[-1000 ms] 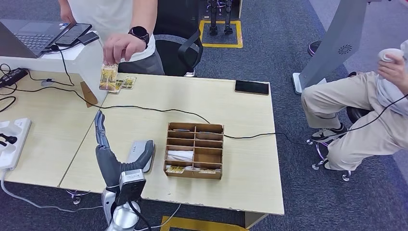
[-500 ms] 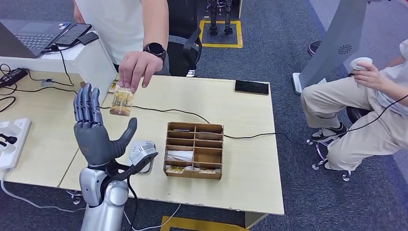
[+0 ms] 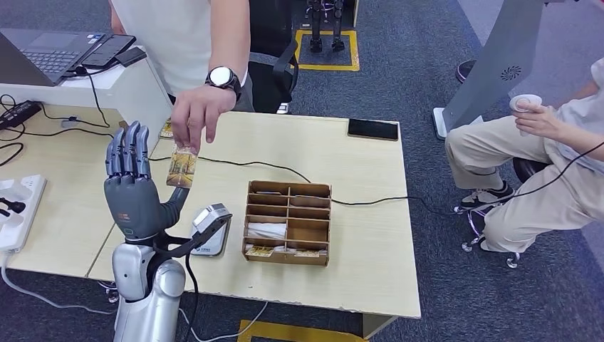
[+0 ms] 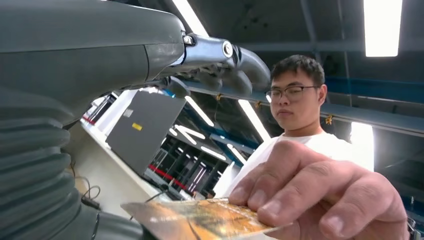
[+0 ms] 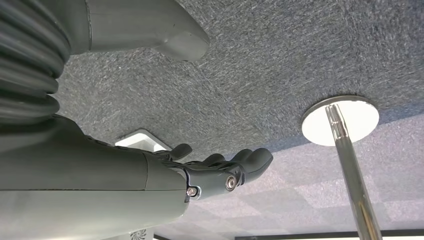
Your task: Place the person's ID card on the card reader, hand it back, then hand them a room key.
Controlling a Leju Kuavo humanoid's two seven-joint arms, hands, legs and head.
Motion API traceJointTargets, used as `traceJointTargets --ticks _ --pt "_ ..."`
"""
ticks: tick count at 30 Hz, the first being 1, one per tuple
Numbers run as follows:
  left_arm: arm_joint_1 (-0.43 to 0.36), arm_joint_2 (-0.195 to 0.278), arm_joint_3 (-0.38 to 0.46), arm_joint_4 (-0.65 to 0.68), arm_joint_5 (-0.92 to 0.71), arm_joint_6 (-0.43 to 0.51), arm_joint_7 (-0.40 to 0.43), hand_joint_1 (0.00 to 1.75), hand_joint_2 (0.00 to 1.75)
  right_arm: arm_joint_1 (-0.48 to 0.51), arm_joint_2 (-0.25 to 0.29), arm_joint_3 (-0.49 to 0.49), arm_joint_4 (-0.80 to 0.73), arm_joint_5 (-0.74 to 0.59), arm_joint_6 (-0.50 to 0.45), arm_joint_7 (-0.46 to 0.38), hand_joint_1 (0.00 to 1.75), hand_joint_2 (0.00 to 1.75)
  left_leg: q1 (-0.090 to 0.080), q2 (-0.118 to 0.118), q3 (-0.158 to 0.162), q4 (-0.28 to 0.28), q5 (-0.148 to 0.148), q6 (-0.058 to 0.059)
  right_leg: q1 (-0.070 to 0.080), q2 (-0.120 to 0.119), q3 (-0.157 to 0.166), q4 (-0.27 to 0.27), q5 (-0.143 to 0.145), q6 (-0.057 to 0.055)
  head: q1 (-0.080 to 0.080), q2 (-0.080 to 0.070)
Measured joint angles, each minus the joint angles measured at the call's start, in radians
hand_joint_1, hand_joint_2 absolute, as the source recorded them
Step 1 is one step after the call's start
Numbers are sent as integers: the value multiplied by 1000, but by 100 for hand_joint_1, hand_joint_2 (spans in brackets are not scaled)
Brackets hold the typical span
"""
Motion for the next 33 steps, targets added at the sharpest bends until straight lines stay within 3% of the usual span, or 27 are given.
traceJointTargets --ticks 22,33 --pt "-1 -1 14 33 157 0 -82 175 175 0 0 0 0 8 0 2 0 175 0 0 0 0 0 0 0 0 0 0 0 0 0 0" --pt "9 0 47 26 263 0 -80 175 175 0 1 0 -9 -38 0 29 0 175 0 0 -1 0 0 0 0 0 0 0 0 0 0 0"
